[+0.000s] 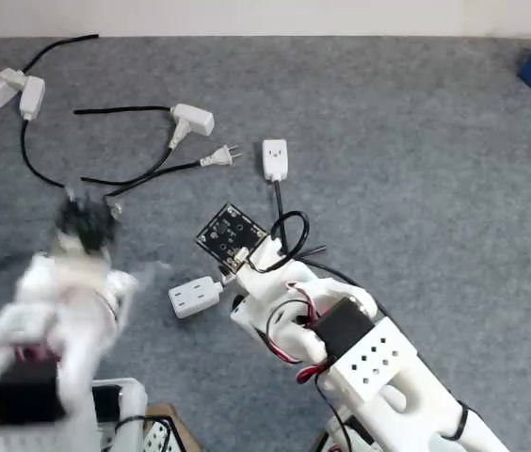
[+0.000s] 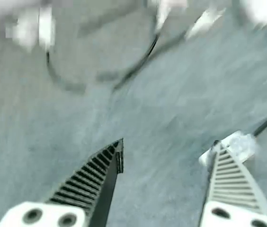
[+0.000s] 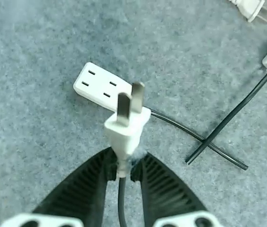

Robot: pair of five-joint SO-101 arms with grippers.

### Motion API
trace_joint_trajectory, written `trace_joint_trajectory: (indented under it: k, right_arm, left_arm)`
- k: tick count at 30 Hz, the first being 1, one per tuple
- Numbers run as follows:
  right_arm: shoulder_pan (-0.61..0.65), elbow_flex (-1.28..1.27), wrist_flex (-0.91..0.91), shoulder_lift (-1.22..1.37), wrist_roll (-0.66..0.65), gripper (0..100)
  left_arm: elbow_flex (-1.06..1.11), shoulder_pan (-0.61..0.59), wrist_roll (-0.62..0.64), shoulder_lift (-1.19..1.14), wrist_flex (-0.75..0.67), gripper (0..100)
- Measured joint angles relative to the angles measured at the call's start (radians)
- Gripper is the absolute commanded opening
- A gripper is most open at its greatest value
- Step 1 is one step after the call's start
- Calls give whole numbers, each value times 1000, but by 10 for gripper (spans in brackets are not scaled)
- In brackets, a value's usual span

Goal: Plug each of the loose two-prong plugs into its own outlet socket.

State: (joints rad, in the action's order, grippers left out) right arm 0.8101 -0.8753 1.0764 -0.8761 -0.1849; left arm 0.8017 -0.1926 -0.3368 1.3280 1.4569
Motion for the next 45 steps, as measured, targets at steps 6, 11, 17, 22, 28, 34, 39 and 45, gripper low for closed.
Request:
trace_joint_trajectory:
  k: [6,11,17,22,28,34,39,45]
  right_arm:
    - [25,-21,-18,0,0,6]
    - [94,-77,-74,0,0,6]
    - [112,-72,-61,0,14,6]
    - [109,8,34,0,17,6]
    - [107,52,89,0,17,6]
    - [107,78,114,0,11,6]
    - [107,155,169,0,-6,6]
    - [109,189,219,0,-31,6]
  left_arm:
    - [15,54,25,28,-3,414]
    - [23,166,32,35,-9,408]
    - [95,218,32,35,-51,354]
    - [206,219,15,35,-124,348]
    - [298,219,6,28,-216,348]
    - [305,219,3,29,-229,348]
    - [338,219,3,34,-229,348]
    - [359,219,3,26,-244,348]
